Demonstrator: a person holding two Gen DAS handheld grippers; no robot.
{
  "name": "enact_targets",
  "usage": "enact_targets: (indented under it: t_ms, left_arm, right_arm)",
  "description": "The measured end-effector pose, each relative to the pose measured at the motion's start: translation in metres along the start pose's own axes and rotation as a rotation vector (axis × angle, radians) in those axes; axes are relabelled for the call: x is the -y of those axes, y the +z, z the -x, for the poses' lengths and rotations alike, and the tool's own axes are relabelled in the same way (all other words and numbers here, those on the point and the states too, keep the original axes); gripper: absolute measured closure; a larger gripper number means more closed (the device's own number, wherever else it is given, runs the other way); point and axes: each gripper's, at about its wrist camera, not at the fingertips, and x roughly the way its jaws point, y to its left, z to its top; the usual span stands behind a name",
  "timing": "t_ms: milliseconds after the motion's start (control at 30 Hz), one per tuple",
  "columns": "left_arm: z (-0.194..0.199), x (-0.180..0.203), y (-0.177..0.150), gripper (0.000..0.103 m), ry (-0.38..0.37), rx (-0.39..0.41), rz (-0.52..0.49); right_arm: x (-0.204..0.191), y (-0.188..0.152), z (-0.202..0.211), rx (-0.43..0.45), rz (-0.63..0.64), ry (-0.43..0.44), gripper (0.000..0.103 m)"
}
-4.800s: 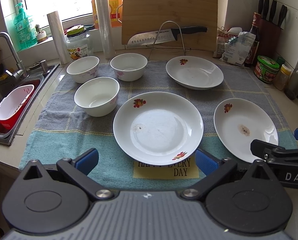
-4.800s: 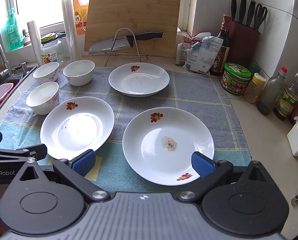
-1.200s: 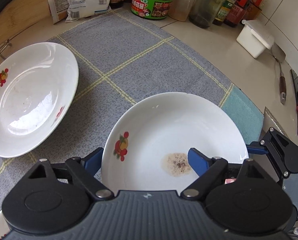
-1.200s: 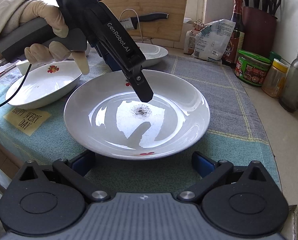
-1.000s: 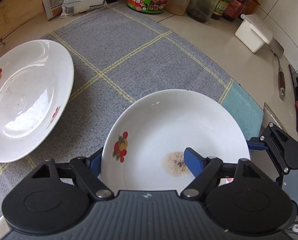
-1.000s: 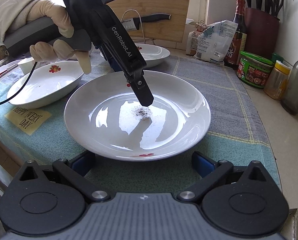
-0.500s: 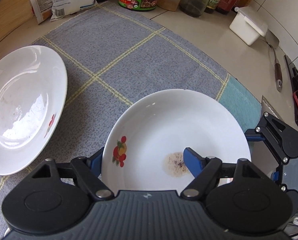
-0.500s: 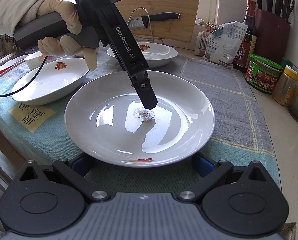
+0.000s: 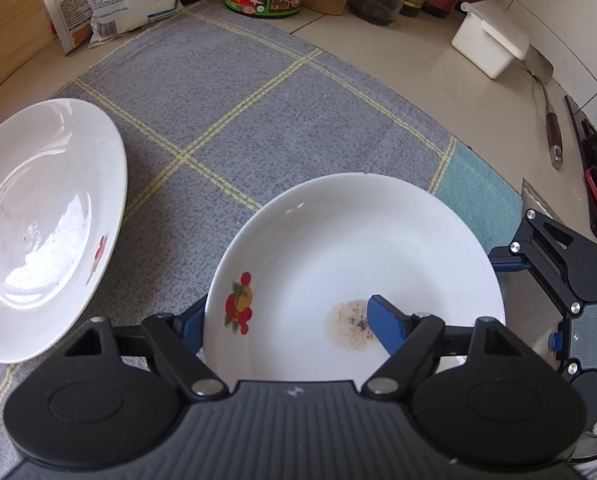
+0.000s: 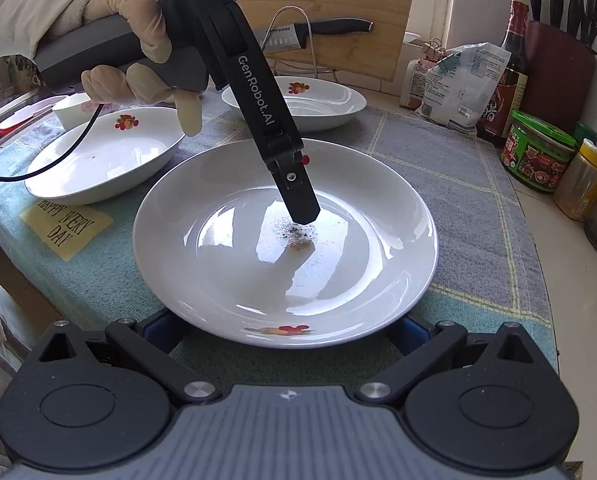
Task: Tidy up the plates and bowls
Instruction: 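Lift the stained plate with the left tool and carry it toward the wall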
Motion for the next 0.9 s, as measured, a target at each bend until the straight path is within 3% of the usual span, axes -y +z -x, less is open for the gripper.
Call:
enact_targets:
  t_ms: [467,900]
  left_arm:
    - [0.004,0.0,-0.001,0.024,-0.02,0.016,-0.019]
    - [0.023,0.007,0.025,0.024,0.012,0.069,0.043]
  right_arm:
    - [-0.002,0.009,0.004,-0.038,-0.007,-0.01,0.0]
    - [0.034,0.026,0.012,-0.024,0.067,0.044,0.0]
